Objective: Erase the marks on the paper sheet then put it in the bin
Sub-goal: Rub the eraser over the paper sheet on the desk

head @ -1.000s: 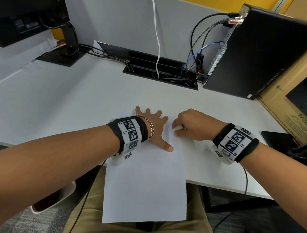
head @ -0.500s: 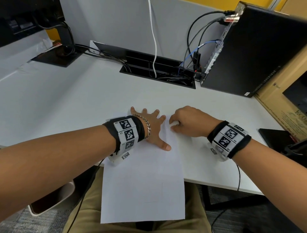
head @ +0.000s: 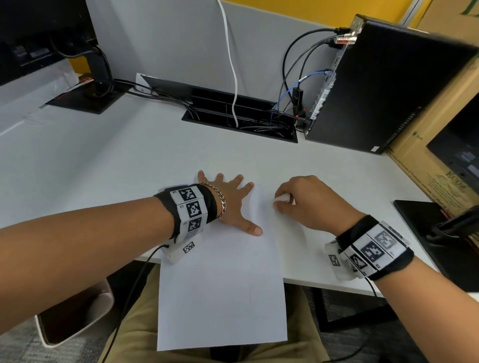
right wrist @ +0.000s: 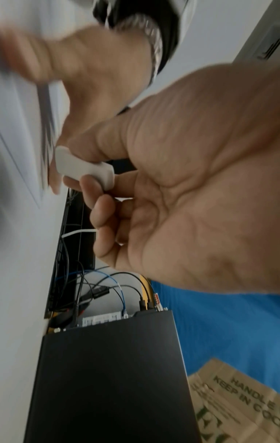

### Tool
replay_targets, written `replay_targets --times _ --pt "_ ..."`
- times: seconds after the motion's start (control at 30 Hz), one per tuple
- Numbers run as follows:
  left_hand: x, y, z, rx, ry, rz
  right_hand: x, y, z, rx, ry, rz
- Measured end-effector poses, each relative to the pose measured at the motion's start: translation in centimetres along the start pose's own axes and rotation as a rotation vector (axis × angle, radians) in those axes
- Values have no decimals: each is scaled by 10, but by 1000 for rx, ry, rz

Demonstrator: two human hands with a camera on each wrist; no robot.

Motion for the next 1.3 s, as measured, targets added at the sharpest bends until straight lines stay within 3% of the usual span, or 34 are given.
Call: replay_targets --times 0.13,0.3,0.57,1.0,1.3 --pt "10 -6 5 68 19 -6 13 -18 -8 -16 1 11" --pt "45 -47 7 113 -2 3 23 -37 -19 -41 -35 77" --pt "83 -120 -35 168 -98 -11 31 -57 -43 54 -71 204" --pt "74 -91 -46 174 -38 -114 20 -14 -27 110 -85 64" --pt "59 -91 -42 129 -28 -92 3 -26 -10 206 -165 113"
Point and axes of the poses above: each hand's wrist, its own x-axis away from the middle knuckle, its own z-axis out of the back of the hand, y = z × x, the point moved 4 cm from there along -x, towards the middle knuckle, and after that the axes turned 2 degrees about z, right-handed, at the moved point
